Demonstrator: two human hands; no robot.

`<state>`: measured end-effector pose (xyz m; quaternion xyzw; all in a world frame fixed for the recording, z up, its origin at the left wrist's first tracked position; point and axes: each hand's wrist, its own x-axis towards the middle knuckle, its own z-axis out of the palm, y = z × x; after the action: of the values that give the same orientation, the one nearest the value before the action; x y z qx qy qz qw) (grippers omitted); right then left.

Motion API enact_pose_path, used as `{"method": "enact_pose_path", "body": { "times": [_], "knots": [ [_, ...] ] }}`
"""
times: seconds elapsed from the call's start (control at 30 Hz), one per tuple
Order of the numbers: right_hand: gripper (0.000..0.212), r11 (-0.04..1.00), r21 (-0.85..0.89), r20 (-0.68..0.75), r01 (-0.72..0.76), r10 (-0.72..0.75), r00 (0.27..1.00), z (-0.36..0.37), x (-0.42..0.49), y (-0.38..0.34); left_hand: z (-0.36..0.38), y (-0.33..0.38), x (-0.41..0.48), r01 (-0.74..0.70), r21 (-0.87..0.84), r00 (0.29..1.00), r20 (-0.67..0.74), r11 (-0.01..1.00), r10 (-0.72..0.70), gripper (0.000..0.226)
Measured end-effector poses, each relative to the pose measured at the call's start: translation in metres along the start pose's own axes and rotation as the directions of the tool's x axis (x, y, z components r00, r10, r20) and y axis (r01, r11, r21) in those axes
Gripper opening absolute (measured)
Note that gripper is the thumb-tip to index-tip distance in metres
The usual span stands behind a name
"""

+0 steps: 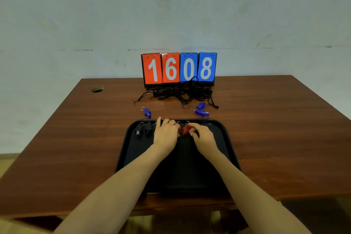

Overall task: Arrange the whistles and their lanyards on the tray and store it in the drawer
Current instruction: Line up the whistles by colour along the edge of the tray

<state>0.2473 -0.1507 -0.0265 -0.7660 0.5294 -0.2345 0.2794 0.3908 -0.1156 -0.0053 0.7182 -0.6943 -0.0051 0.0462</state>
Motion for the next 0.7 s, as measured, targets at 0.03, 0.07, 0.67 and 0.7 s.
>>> {"method": "enact_pose_path", "body": {
  "times": [0.03,0.07,0.67,0.7],
  "knots": [
    [0.036,1.0,-0.007,-0.004,0.008,-0.008,1.0,0.001,0.0,0.001,0.0,0.0,0.0,-0.001,0.006,1.0,-0.002,1.0,0.001,0.037],
    [0.036,1.0,-0.017,-0.012,0.013,-0.013,1.0,0.002,0.001,0.002,0.001,0.0,0.0,-0.002,0.011,1.0,-0.003,1.0,0.002,0.037],
    [0.044,0.969,-0.242,0.128,0.049,-0.018,0.992,0.002,0.015,-0.003,-0.001,0.0,0.001,-0.015,0.03,1.0,0.02,0.999,0.014,0.034],
    [0.047,0.969,-0.243,0.12,0.047,-0.018,0.993,0.002,0.015,-0.003,-0.001,-0.001,0.002,-0.015,0.03,1.0,0.021,0.999,0.014,0.035]
  ]
}}
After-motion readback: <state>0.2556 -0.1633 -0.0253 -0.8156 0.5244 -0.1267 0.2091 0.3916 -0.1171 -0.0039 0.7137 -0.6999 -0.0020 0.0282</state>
